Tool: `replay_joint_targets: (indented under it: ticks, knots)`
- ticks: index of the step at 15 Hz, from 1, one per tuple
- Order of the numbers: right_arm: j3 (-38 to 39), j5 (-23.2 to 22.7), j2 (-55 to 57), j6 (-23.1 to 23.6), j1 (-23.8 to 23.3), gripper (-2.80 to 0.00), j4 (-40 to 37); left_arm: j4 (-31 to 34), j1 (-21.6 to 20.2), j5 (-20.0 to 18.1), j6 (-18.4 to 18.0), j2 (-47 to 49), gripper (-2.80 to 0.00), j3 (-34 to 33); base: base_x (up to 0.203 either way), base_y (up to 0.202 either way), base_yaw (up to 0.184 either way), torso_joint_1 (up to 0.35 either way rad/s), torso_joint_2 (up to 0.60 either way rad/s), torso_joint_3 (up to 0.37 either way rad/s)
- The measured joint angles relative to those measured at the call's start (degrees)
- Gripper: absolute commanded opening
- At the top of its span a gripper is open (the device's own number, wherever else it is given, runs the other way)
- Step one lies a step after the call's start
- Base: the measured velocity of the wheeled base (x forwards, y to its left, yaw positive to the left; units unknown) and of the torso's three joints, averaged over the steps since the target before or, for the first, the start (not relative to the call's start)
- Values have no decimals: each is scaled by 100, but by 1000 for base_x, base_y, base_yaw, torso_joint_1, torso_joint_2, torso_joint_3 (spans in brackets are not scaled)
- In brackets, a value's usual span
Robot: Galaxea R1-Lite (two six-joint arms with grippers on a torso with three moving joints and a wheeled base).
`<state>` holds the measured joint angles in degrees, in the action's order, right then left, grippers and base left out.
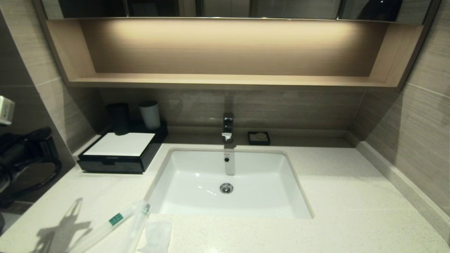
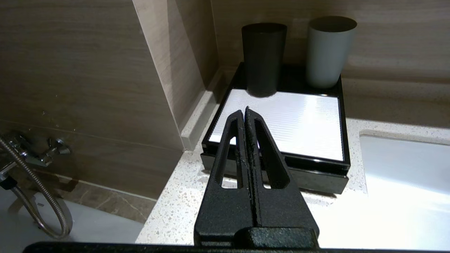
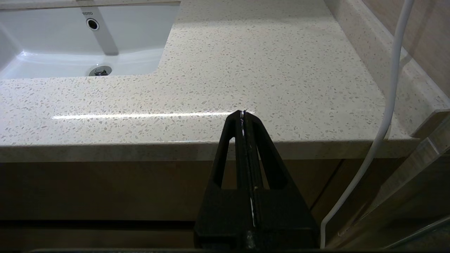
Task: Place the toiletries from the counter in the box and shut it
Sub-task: Open the drawer
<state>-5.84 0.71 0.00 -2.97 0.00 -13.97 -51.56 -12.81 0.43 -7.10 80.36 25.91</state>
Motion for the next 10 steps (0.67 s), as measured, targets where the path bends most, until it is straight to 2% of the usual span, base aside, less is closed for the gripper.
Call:
replay_joint_targets:
  ticks: [5,10]
  knots:
    - [0,6,0,0,0,-280,-2,85,59,-9,21,-340,-280,-473,0,0,0,0,0,0]
    - [0,4,0,0,0,-280,0,192,-69,157,-39,-456,-280,-601,0,0,0,0,0,0]
